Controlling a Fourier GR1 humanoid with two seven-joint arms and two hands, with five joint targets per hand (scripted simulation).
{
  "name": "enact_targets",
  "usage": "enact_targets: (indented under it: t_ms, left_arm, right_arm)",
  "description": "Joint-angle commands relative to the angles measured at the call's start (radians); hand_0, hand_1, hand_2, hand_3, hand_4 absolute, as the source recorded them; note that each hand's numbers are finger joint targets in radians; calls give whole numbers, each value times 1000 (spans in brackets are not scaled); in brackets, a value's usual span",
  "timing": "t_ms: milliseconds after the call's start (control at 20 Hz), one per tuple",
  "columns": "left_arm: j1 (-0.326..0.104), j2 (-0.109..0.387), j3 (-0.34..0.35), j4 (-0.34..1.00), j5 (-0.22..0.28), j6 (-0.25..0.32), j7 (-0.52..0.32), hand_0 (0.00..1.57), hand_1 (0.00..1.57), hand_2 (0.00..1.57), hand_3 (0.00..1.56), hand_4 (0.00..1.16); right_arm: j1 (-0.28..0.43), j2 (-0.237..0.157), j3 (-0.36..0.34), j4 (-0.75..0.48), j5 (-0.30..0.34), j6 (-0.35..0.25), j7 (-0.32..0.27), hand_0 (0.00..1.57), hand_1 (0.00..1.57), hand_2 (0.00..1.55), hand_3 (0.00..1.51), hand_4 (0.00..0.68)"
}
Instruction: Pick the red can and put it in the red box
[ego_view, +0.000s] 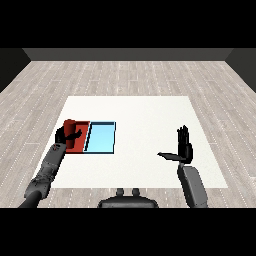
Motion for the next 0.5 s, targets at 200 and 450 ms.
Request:
enact_targets:
  t_ms: [200, 450]
  left_arm:
    - [-89, -41, 10, 294, -54, 67, 39, 849, 849, 797, 0, 706]
    - [-106, -13, 32, 335, -35, -75, 6, 714, 714, 696, 0, 505]
  right_arm:
    - [2, 4, -4, -39, 17, -8, -31, 0, 0, 0, 0, 0]
    - [39, 7, -14, -25, 1, 23, -70, 0, 0, 0, 0, 0]
